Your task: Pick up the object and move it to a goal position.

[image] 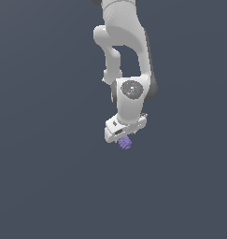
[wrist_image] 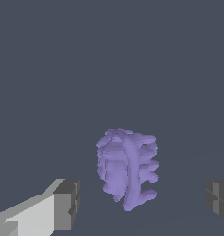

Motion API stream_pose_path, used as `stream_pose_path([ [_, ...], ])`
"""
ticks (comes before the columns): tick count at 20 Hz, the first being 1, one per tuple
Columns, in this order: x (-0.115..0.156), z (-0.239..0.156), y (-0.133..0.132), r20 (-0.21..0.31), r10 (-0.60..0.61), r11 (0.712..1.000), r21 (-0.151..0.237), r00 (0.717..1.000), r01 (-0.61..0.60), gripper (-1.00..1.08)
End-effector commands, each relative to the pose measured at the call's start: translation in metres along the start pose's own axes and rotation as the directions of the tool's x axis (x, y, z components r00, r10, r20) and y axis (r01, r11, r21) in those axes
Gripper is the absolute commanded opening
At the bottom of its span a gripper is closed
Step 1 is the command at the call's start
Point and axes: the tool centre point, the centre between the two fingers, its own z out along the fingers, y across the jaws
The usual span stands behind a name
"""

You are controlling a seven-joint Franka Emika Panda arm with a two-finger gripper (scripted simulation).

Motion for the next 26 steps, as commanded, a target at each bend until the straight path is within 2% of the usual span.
stream_pose_path([
  [1,0.001,0.002,-0.002,-0.001,-0.017,1.000,0.000,1.000,0.017,1.00],
  [7,0.001,0.007,-0.002,-0.001,-0.012,1.000,0.001,1.000,0.012,1.00],
  [15,0.000,0.045,-0.003,-0.001,-0.017,1.000,0.001,1.000,0.017,1.00],
  [20,0.001,0.052,-0.003,-0.001,-0.017,1.000,0.001,1.000,0.017,1.00],
  [21,0.001,0.052,-0.003,-0.001,-0.017,1.000,0.001,1.000,0.017,-1.00],
  [26,0.001,0.052,-0.003,-0.001,-0.017,1.000,0.001,1.000,0.017,-1.00],
])
